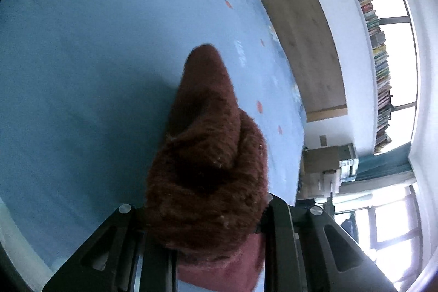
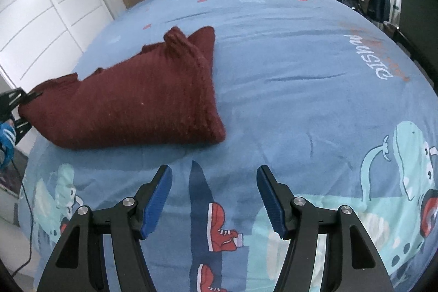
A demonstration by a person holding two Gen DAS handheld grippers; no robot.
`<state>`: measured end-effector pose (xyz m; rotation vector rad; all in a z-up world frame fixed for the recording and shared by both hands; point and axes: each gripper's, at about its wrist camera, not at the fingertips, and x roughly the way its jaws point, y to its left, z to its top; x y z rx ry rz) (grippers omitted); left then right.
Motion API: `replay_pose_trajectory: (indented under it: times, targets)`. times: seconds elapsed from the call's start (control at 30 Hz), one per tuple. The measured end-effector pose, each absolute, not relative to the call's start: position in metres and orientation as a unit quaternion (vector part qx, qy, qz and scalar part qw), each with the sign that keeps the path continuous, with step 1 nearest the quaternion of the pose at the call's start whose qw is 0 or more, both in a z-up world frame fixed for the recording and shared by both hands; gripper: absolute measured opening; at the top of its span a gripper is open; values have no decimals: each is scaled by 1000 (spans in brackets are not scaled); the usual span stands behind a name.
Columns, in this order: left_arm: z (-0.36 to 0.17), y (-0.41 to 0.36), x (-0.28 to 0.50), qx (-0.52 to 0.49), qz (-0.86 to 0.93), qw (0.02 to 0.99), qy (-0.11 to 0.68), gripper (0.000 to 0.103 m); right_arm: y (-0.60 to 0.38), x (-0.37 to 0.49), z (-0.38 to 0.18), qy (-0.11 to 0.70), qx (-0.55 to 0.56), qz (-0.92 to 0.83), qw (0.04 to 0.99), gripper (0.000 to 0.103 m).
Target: Fold small clothes
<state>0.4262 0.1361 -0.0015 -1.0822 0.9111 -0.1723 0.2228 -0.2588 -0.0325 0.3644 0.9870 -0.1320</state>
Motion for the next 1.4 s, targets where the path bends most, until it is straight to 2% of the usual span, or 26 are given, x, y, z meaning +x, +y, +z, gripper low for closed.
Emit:
replay_pose_trajectory:
  times: [0.4, 0.5, 0.67, 0.83, 1.23, 1.33, 1.4]
  targets:
    - [37, -2, 444, -513, -207, 711, 433, 17, -299, 198, -19, 443, 201, -80, 870, 66]
    - [36, -49, 445, -489, -234, 706, 455, 17, -311, 187, -17, 438, 208, -90, 870, 66]
    - [-3, -120, 426, -395, -250, 715, 519, 17, -330, 169, -21, 436, 222, -108, 865, 66]
    - [-38, -145, 403, -307, -245, 738, 548, 17, -345, 151, -27, 436, 237, -121, 860, 66]
    - [-30, -188, 380, -257, -244, 756, 551, 17, -345, 144, -43, 445, 252, -123, 851, 66]
    - [-27, -201, 376, -229, -246, 764, 550, 21, -346, 144, -43, 447, 252, -124, 849, 66]
    - [-22, -205, 376, -225, -261, 761, 549, 32, -348, 145, -42, 447, 252, -127, 849, 66]
